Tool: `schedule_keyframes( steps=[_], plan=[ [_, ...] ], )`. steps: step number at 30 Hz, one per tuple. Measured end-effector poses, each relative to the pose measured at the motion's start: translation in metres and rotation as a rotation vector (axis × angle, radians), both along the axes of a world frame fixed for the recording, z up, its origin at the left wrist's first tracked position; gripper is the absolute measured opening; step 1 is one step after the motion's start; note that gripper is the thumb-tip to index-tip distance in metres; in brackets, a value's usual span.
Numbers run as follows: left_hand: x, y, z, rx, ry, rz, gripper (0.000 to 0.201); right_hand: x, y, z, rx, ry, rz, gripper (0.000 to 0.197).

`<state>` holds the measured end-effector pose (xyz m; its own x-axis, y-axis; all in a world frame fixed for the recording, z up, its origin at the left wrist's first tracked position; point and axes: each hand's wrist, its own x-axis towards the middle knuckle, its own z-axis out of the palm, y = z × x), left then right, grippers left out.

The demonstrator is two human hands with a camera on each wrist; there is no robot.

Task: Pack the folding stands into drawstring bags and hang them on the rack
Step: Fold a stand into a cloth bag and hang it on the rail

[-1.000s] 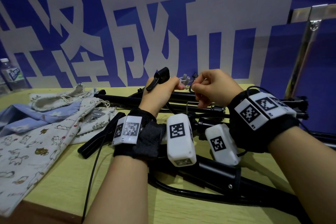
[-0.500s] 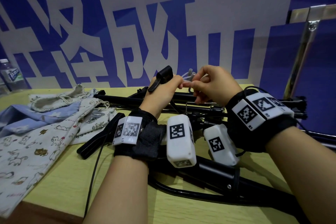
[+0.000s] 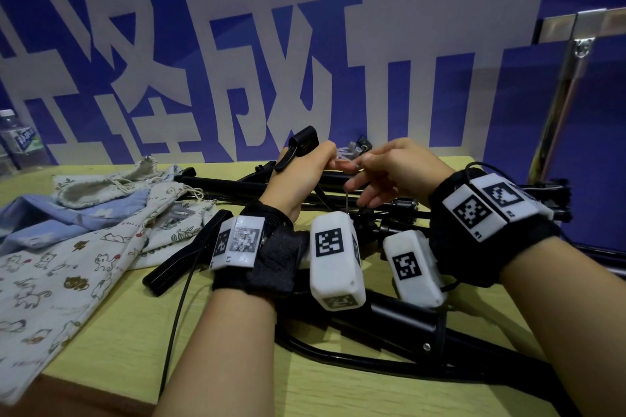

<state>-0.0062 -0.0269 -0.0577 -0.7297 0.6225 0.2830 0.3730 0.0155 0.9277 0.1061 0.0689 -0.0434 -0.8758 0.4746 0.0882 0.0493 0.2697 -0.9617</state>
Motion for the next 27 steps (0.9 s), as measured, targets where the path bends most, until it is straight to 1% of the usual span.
schedule_keyframes(
  steps=[2,3,8,10,13,17,20,22,24,27],
  plan=[
    [-0.001,0.000,0.000,0.020,-0.045,0.004,0.039,0.001,-0.001,0.001,-0.062,0.014,0.030,0.023],
    [-0.001,0.000,0.001,0.022,-0.057,0.001,0.039,0.002,-0.001,0.001,-0.075,0.017,0.039,0.023],
    [-0.004,0.001,0.000,-0.010,-0.069,0.002,0.023,0.002,0.001,-0.002,-0.113,0.039,0.076,0.024],
    [-0.003,0.001,0.002,-0.018,-0.090,-0.010,0.025,0.002,0.003,-0.002,-0.178,0.037,0.103,0.027],
    [-0.004,0.004,0.003,0.015,-0.122,-0.036,0.033,0.001,0.005,-0.004,-0.262,0.016,0.134,0.033],
    [-0.003,0.007,0.001,0.010,-0.126,-0.077,0.034,-0.003,0.007,-0.007,-0.225,-0.038,0.133,0.039],
    [-0.004,0.008,0.001,0.003,-0.124,-0.062,0.033,-0.004,0.008,-0.007,-0.169,-0.039,0.104,0.039],
    [-0.003,0.007,0.002,-0.011,-0.105,-0.041,0.034,-0.005,0.010,-0.008,-0.153,-0.033,0.099,0.043],
    [0.000,0.006,0.002,-0.019,-0.081,-0.040,0.035,-0.007,0.012,-0.008,-0.158,-0.044,0.105,0.047],
    [0.002,0.004,0.001,-0.013,-0.064,-0.053,0.034,-0.007,0.014,-0.009,-0.199,-0.058,0.142,0.045]
  ],
)
